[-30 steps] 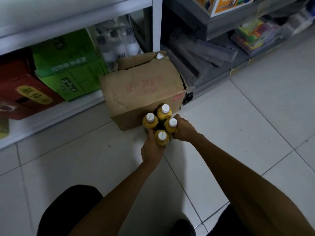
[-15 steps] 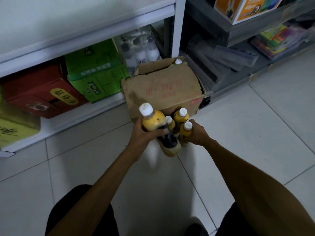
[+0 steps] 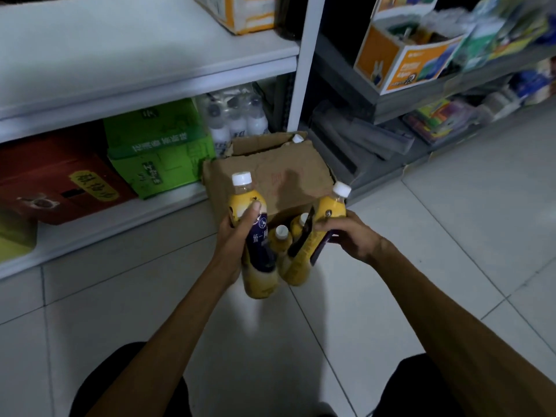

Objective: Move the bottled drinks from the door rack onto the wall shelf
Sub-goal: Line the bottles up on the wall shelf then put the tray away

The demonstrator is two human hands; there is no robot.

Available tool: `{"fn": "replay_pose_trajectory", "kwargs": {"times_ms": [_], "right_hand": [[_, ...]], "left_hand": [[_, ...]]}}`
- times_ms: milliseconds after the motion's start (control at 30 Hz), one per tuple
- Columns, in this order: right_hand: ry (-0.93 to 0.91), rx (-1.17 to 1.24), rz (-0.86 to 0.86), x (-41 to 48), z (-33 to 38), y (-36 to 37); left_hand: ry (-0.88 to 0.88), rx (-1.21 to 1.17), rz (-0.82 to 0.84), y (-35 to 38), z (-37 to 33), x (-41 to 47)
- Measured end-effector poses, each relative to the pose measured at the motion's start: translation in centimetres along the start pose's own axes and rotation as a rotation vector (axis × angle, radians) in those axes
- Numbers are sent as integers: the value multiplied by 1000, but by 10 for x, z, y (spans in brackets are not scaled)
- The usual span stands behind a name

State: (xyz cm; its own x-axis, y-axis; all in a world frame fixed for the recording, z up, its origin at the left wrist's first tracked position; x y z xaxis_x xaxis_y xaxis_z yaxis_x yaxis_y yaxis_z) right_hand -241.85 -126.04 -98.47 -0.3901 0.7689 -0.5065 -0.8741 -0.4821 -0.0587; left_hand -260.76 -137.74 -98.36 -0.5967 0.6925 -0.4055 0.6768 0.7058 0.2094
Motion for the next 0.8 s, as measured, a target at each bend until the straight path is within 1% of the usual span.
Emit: {"fn": "replay_pose_trajectory", "kwargs": {"times_ms": [67,133,200,267,333,433,533,633,733,800], "right_hand": [[36,138,45,-9,9,2],[95,329,135,-20,13,11],[135,437,230,-31,14,20],[146,441,264,-37,12,21],[178,405,245,-35,5,17],[220,357,223,-29,-5,13],[239,357,231,-29,-7,18],[265,462,270,-34,-4,27],[267,412,210,-41,-6,29],[291,398,156,-55,-5,33]], "left_hand": [[-8,10,-19,0,2,0],[-23,45,-58,0,6,0],[-71,52,-81,3,8,-5],[-128,52,-60,12,10,-8],[-169,46,-3,23,9,-14],[-147,48,85,35,9,-22],[-121,63,46,32,14,-25],[-105,68,9,29,21,-27],[-94,61,-10,24,21,-43],[-122,53,-4,22,18,-57]]}}
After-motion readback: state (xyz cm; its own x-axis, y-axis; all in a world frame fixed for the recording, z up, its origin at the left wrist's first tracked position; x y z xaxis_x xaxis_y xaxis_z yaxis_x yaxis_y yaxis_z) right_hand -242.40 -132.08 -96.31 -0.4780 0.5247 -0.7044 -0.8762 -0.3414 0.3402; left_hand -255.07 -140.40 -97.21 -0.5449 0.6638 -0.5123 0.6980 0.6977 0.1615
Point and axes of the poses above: each hand's wrist, its own x-axis towards the middle knuckle, its own y-axis out of the palm, z = x × y, the point moved 7 cm from there along x, towards the middle knuckle, and after that the axes turned 11 degrees about -z, right-handed, at the moved point
